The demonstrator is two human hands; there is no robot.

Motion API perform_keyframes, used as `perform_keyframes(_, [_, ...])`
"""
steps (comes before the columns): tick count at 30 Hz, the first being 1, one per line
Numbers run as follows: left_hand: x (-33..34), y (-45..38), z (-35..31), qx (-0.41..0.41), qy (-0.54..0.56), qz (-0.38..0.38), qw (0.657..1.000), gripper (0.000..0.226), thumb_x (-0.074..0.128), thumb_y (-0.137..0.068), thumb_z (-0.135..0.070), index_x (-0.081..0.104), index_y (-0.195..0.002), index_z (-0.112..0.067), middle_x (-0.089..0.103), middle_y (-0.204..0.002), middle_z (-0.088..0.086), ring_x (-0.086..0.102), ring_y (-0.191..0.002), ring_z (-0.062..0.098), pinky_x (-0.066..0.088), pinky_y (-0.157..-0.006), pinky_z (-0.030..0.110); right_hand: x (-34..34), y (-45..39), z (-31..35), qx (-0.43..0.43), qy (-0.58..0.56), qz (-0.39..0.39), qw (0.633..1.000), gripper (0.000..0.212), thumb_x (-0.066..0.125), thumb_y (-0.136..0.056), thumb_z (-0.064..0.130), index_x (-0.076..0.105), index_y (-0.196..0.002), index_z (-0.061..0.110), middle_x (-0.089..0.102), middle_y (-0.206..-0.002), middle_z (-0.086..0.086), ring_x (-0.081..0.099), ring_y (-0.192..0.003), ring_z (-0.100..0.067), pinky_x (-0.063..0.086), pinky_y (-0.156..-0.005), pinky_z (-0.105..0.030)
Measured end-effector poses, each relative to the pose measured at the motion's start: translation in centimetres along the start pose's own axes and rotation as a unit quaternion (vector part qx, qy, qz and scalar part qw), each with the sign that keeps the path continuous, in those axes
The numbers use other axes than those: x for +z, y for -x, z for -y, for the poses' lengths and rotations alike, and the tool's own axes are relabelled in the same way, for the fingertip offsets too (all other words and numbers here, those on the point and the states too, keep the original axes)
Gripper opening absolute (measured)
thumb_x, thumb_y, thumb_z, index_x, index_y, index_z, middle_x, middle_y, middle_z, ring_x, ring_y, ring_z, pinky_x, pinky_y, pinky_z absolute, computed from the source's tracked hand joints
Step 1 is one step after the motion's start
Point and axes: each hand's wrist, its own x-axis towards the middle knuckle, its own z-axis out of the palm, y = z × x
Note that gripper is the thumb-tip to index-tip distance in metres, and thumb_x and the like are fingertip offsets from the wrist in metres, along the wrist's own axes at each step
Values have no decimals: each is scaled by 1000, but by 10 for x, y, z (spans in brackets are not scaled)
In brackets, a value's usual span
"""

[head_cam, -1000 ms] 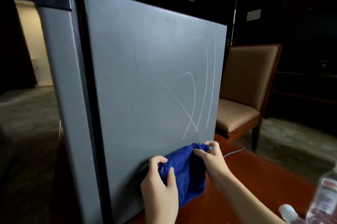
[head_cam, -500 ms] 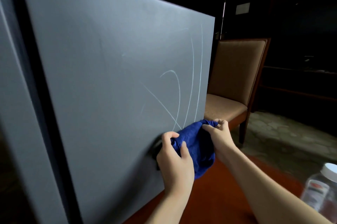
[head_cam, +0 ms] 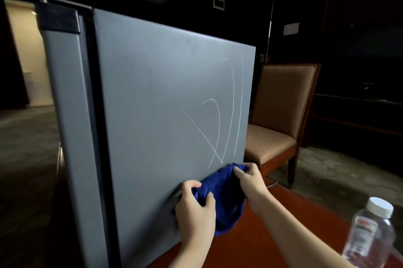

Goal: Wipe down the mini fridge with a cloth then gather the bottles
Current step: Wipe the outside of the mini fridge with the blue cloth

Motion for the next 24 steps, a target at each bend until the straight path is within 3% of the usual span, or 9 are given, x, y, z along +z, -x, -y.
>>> perform_keyframes(2, [8,-4,-12,18,23,-6,1000,25,74,-76,-10,58,-92,-21,63,-80,-3,61,-78,21,37,-67,22,-11,0,14,-17,-5,29,999,24,60,-94,20,47,-113,15,61,-97,-7,60,-82,-15,49,-62,-27])
perform_keyframes(5, [22,-10,-10,30,38,-27,998,25,73,-75,-5,58,-86,-22,63,-77,-6,61,-76,18,34,-64,17,-16,3,-6,0,-22,78,997,34,65,-90,10,44,-117,16,63,-104,-8,66,-91,-17,57,-73,-31])
perform_keyframes(7, [28,-12,-3,43,42,-44,997,25,74,-75,-4,60,-84,-22,61,-72,-12,59,-72,15,33,-62,14,-12,-2,-25,-2,-24,67,997,33,62,-89,3,46,-116,14,63,-105,-11,66,-94,-20,57,-82,-37])
perform_keyframes(10, [34,-22,-1,78,59,-52,994,26,77,-74,-6,62,-83,-24,62,-69,-12,59,-67,10,37,-61,15,-6,-22,-22,-44,-23,3,999,27,61,-89,1,50,-108,18,62,-103,-12,63,-94,-20,55,-78,-34])
perform_keyframes(13, [43,-35,-18,105,85,-52,989,27,77,-75,-9,61,-84,-27,65,-70,-10,61,-69,7,46,-62,20,-11,-49,7,-95,-65,-37,993,28,64,-87,2,51,-106,19,61,-99,-9,63,-97,-25,52,-75,-31])
perform_keyframes(17, [54,-53,-63,127,122,-62,982,23,75,-77,-12,60,-87,-27,68,-75,-9,64,-71,5,48,-62,21,-26,-73,68,-149,-61,-31,986,30,65,-86,6,52,-104,27,61,-105,-10,63,-100,-25,55,-87,-43])
perform_keyframes(21, [58,-72,-112,142,152,-61,976,20,72,-81,-11,60,-90,-24,68,-77,-6,65,-72,9,48,-62,16,-37,-86,126,-183,-71,-38,980,29,65,-86,6,52,-102,27,62,-104,-8,63,-98,-23,55,-87,-41])
perform_keyframes(24, [57,-86,-149,140,164,-82,973,19,72,-80,-11,61,-91,-21,68,-78,-5,65,-73,10,51,-65,21,-36,-90,167,-203,-79,-36,975,30,65,-85,6,51,-98,29,61,-104,-7,63,-99,-23,55,-90,-42])
